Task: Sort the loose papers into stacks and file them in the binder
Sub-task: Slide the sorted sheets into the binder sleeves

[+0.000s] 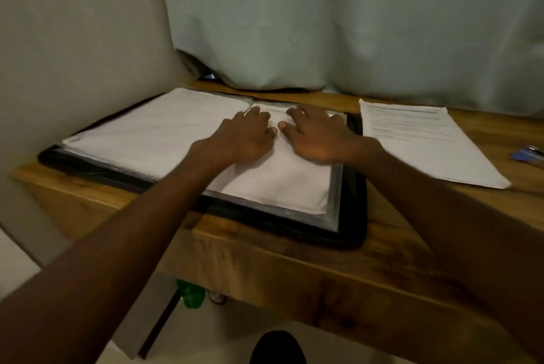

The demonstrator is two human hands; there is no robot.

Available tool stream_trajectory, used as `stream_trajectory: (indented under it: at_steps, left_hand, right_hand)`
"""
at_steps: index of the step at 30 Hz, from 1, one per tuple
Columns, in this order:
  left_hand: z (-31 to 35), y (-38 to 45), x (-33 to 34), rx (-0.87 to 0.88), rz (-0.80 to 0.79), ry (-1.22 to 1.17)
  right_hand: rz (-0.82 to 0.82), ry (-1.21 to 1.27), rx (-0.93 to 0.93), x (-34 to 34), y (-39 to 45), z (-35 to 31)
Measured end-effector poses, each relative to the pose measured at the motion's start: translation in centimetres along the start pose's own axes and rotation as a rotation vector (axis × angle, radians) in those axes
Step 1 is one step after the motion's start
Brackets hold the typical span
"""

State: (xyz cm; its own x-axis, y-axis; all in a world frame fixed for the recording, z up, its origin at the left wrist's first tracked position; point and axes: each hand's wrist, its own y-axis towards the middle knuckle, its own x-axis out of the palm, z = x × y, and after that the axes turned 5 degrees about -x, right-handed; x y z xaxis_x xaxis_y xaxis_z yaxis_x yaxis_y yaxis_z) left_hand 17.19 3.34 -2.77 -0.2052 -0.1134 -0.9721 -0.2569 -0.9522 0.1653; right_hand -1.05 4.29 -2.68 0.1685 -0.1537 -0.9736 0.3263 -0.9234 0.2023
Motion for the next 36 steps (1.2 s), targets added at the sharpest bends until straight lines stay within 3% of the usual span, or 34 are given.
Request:
stream_trajectory:
  at_steps: [4, 14, 16, 22, 26, 29, 36]
  left_hand:
    - [-0.2, -2.6, 1.5, -0.004, -0.057, 0.021]
    - [0.6, -3.8, 1.4, -0.022, -0.074, 0.053]
    - [0.7, -3.8, 0.7, -0.034, -0.099, 0.016]
    - [3.5, -7.8, -2.4, -0.023, -0.008, -0.213]
    - [5.5, -12.1, -2.7, 0.196, -0.121, -0.351]
    - [5.3, -12.6, -1.8, 0.255, -0.195, -0.398]
    - [5.8, -13.1, -1.1, 0.324, 0.254, -0.727]
  right_hand:
    - [-0.112, 0.002, 0.065, 1.1, -2.1, -0.6]
    - [-0.105, 0.009, 0.068, 1.5, -2.6, -0.7]
    - [-0.016, 0.09, 0.069, 1.5, -2.6, -0.3]
    - [0.47, 0.417, 0.177, 0.0, -2.7, 1.4]
    - [0.539, 0.525, 0.182, -0.2, -2.7, 1.7]
    - [0.589, 0.545, 0.125, -0.4, -2.6, 1.6]
    - [0.738, 0.565, 0.077, -1.3, -3.1, 1.6]
